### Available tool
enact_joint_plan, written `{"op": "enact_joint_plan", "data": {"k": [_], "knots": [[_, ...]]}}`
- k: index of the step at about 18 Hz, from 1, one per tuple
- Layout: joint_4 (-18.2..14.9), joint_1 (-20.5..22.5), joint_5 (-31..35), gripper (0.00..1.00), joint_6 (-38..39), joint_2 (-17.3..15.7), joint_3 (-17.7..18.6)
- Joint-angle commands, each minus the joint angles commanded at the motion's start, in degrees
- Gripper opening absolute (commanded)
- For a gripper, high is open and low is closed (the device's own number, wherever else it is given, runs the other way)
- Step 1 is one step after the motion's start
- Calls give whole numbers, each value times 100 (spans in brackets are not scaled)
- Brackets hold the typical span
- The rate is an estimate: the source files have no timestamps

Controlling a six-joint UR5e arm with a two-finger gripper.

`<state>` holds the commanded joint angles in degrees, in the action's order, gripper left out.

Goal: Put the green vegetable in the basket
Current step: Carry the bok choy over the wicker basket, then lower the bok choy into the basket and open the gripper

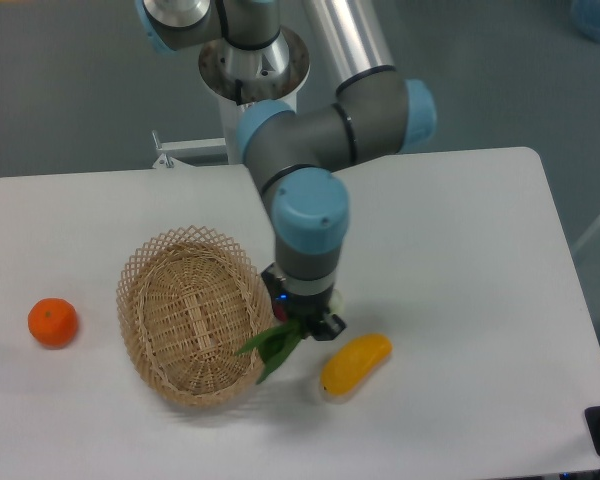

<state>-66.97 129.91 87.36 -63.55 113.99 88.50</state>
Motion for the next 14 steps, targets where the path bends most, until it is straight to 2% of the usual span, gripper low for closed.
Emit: {"op": "enact_joint_plan", "data": {"k": [7,11,14], "knots": [[61,-545,-9,35,238,-281,816],[605,-765,9,41,238,-413,1379],[703,-915,0,51,272,-457,1512]]}}
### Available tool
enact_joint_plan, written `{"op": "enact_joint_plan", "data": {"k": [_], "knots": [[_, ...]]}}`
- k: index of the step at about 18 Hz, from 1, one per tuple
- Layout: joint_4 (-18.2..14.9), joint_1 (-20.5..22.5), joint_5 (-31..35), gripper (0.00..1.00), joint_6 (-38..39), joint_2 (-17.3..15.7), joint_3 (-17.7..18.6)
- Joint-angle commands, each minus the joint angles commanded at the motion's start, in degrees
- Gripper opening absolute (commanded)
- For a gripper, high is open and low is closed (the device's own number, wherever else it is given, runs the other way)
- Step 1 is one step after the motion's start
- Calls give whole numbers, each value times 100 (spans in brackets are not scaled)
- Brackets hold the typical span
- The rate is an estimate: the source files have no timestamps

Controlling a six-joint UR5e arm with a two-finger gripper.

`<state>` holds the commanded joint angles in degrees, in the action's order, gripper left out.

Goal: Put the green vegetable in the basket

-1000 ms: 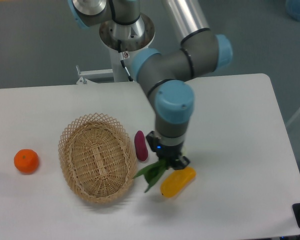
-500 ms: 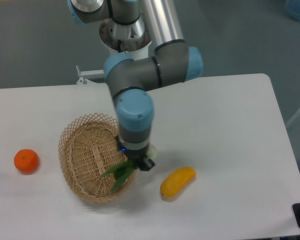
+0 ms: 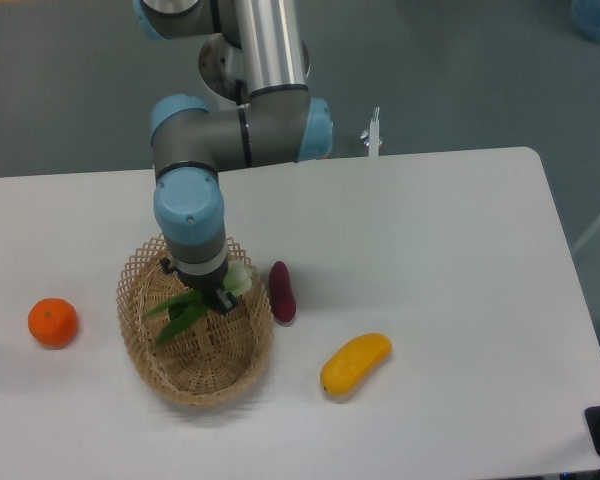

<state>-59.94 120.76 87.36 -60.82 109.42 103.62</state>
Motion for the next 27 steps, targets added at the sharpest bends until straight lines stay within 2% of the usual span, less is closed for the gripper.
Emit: {"op": "enact_joint_plan", "data": {"k": [1,2,5,9,11,17,18,24,27], "knots": [[9,-26,0,66,0,0,18],[9,-44,0,77,0,9,18],[18,-53,0,98,0,18,9],[9,-44,9,100,0,-9,-17],[9,-9,35,100,-52,-9,-149],[0,746,44,100,-88,-27,-816],[9,973,44,100,-166,-9,-948],[-17,1563,61,100,-816,53,-1291],[-105,1994,79,100,-1307,210,-1520]]}}
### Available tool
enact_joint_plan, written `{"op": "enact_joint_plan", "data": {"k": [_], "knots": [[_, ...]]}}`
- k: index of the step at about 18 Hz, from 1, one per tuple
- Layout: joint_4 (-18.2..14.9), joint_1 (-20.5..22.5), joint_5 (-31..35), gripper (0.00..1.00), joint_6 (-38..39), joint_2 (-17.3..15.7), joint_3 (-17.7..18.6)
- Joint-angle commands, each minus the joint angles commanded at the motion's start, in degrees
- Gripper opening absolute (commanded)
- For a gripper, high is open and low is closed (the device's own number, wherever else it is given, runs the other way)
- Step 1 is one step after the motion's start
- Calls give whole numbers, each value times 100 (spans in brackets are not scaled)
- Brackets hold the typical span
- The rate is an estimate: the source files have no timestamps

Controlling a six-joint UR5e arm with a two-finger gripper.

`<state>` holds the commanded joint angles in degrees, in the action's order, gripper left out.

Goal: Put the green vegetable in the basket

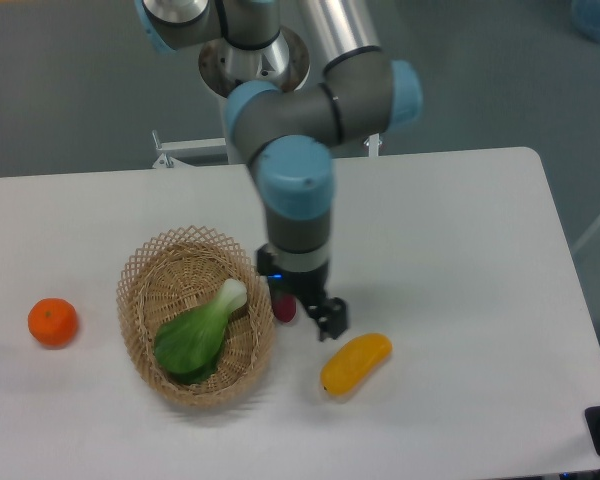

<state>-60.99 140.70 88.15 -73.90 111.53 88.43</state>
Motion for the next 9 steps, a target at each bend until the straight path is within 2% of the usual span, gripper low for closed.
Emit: {"op": "enact_joint_plan", "data": {"k": [2,5,9], "knots": [[-79,316,61,100,-352,36,-132],[-281,572,88,100,-783,272,-413],[-483,810,88,100,-951,431,-729]]}}
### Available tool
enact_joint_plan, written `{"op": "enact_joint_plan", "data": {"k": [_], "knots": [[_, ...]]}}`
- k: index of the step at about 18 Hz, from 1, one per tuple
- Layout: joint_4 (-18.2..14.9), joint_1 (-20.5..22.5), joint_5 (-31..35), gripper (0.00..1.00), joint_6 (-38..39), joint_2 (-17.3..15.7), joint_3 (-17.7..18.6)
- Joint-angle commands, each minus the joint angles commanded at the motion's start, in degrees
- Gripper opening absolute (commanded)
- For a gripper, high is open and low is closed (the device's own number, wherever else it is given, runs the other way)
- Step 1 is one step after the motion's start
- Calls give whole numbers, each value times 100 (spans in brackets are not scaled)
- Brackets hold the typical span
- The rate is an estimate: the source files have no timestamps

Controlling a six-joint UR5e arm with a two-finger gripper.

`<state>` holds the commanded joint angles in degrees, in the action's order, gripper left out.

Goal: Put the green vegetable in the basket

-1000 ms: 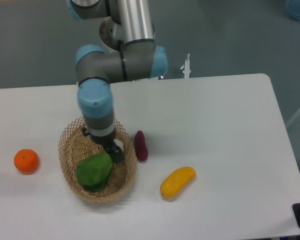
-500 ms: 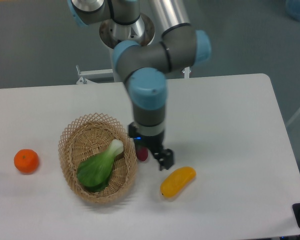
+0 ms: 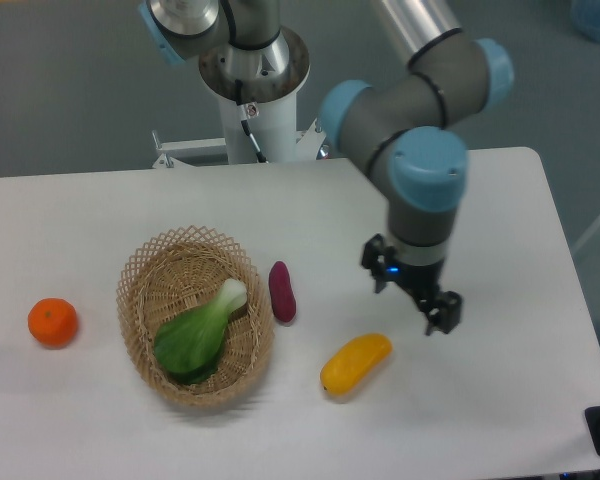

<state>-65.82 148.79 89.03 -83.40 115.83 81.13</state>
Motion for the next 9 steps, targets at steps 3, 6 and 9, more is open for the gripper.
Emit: {"op": "enact_joint_plan", "data": {"k": [3,6,9], "knots": [[-9,228,0,100,-342,97,-106],[-1,395,0,100,-721,115,-106],[-9,510,0,100,-967,159,-141]]}}
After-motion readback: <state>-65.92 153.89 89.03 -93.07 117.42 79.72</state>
